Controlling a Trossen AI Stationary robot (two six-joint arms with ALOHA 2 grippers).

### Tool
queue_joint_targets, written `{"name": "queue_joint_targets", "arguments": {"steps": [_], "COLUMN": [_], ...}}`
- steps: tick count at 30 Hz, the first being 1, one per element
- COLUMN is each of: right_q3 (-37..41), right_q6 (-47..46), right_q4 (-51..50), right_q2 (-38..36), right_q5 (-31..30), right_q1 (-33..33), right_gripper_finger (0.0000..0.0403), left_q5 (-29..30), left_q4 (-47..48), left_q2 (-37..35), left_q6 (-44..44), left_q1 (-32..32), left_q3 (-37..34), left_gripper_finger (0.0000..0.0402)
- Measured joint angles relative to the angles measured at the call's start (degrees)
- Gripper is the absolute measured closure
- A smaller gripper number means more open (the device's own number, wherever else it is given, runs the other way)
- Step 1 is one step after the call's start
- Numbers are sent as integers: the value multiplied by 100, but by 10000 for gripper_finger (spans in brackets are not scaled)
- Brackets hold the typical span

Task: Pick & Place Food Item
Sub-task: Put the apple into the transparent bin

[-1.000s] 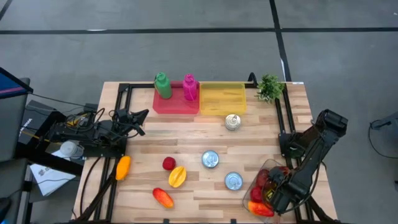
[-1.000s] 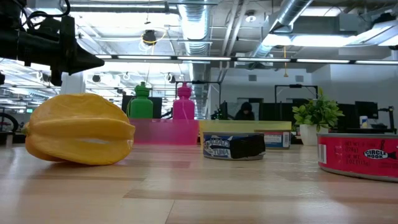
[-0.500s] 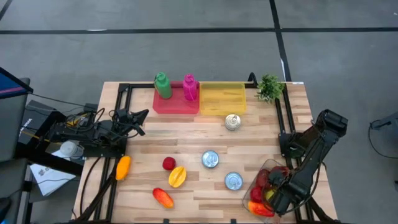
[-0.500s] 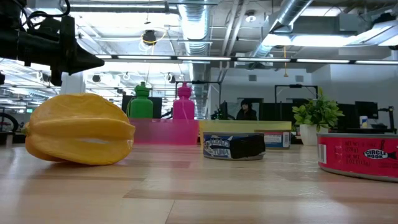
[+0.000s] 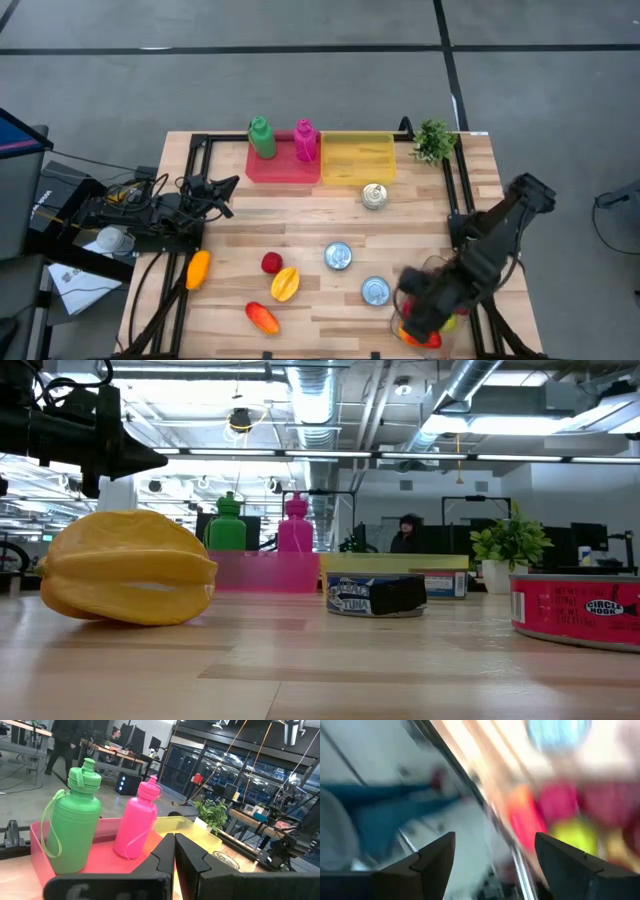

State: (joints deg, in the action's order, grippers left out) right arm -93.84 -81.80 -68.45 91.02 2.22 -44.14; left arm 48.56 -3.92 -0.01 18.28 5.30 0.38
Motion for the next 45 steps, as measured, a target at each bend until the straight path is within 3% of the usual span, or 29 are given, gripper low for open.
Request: {"name": "queue_joint_targets", "arguments": {"steps": [5, 9, 14, 23, 34, 42, 45], "right_q3": [-644, -833, -883, -885, -885, -794, -324], "right_q6": [1194, 2078, 3049, 5668, 6745, 8207, 8504], "right_q4": [627, 1189, 1994, 3521, 2701, 2389, 2374], "right_q2": [0, 0, 0, -161, -1319, -2380, -3067], "right_q5": [-1380, -1859, -1875, -1923, -1938, -2053, -2037], "right_q1": [369, 561, 766, 1072, 1550, 1728, 1902], "right_gripper_finger": [136, 136, 136, 137, 138, 138, 138], "left_q5": [0, 0, 0, -50, 108, 49, -625], "left_q4": [-21, -29, -38, -500, -1633, -2979, -3345], "left_q2": [0, 0, 0, 4, 14, 101, 130], "left_q6": [0, 0, 0, 106, 198, 230, 471], "left_q1": [-2, 0, -1, -1, -2, -2, -1], "left_q3": [0, 0, 0, 0, 0, 0, 5], "left_gripper_finger": [401, 401, 401, 401, 401, 401, 401]}}
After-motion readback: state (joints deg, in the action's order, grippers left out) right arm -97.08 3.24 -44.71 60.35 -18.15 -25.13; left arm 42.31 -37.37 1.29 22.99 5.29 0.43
